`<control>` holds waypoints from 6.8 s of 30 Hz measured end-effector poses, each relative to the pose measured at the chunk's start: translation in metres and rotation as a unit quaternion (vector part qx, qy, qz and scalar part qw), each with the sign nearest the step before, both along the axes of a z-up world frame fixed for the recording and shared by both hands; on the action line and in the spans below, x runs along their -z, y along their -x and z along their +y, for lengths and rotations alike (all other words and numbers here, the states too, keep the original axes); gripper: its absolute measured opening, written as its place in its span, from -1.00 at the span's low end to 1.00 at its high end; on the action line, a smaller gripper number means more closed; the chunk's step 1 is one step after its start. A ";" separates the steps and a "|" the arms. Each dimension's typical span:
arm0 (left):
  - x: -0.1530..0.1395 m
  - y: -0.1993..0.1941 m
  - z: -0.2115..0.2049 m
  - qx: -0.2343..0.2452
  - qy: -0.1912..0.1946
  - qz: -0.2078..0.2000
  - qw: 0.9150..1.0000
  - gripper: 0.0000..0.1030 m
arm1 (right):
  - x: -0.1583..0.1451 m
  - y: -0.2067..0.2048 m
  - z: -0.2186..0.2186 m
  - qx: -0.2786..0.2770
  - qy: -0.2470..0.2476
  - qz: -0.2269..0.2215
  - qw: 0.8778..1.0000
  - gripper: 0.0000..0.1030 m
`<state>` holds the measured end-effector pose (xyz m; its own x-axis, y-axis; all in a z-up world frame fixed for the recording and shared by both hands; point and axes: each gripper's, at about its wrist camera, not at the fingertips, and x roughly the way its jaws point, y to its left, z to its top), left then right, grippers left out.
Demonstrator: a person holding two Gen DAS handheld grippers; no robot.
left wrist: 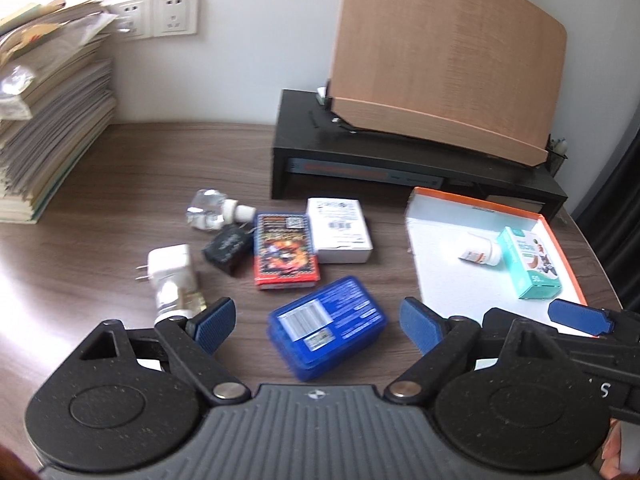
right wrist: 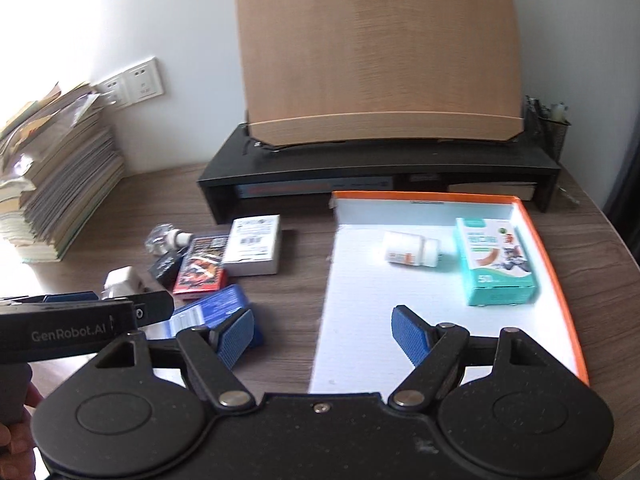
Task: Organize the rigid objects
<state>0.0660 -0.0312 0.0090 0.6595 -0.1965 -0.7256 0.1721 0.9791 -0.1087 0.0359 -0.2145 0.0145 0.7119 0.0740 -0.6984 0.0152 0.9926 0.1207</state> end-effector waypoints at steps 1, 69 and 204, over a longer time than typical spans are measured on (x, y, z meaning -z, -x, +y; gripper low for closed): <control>0.001 0.002 0.006 -0.004 0.001 0.000 1.000 0.78 | 0.001 0.000 0.005 -0.006 -0.001 0.001 1.000 0.76; 0.064 -0.007 0.104 0.020 0.002 -0.041 0.999 0.25 | 0.067 -0.087 0.091 -0.170 0.021 0.062 0.983 0.99; 0.002 0.055 -0.158 0.099 0.067 -0.066 0.991 0.32 | -0.019 0.072 -0.157 0.092 0.041 -0.055 0.993 0.43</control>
<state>0.0107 -0.1888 0.0070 0.6849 -0.4209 -0.5947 0.3814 0.9026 -0.1995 -0.0358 -0.3715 0.0339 0.7808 -0.1182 -0.6135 0.1884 0.9808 0.0509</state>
